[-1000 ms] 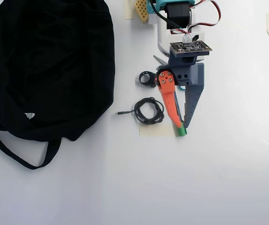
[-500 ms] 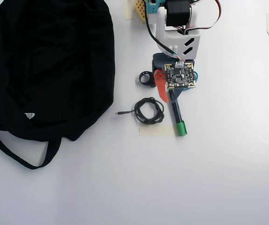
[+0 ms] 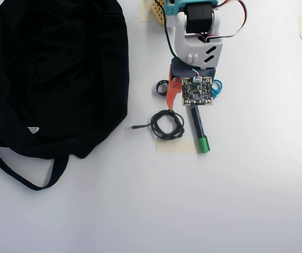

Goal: Put the cable into the black bag

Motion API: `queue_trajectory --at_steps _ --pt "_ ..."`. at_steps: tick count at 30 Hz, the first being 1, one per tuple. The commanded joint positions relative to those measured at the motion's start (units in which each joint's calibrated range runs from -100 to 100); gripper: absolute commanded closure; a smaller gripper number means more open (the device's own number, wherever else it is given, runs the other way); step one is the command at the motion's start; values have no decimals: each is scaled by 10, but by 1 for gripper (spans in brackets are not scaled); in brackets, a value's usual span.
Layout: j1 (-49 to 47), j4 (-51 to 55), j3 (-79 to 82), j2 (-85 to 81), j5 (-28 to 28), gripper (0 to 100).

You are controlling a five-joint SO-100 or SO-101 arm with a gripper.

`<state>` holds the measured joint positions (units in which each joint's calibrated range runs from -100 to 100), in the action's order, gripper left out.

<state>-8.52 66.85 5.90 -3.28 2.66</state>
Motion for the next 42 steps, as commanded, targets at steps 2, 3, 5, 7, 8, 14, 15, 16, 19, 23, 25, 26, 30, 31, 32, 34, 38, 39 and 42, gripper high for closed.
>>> queue_trajectory --at_steps 2,3,5,7,8,14,15,16,19,23,25,26,30,31,32,34,38,39,42 --pt "-4 7 3 -4 4 80" --pt "-7 12 4 -4 5 80" --pt "-10 26 4 -4 20 79" --pt "-10 42 4 -3 35 73" --pt "-10 49 4 -1 38 71" --pt "-8 55 0 19 39 68" --pt "-8 55 -2 24 39 68" --pt "-8 55 -5 32 39 68" --pt "-6 46 -9 49 44 68" --pt "-4 46 -26 76 45 67" --pt "-2 46 -40 93 47 67" --pt "3 46 -44 99 49 67" --pt "10 46 -51 112 52 65" --pt "11 40 -53 116 52 65" --pt "13 35 -55 120 52 65" --pt "16 33 -58 130 52 65" --pt "21 33 -82 160 50 65" --pt "22 33 -90 169 49 65" --pt "27 33 -116 196 47 65"
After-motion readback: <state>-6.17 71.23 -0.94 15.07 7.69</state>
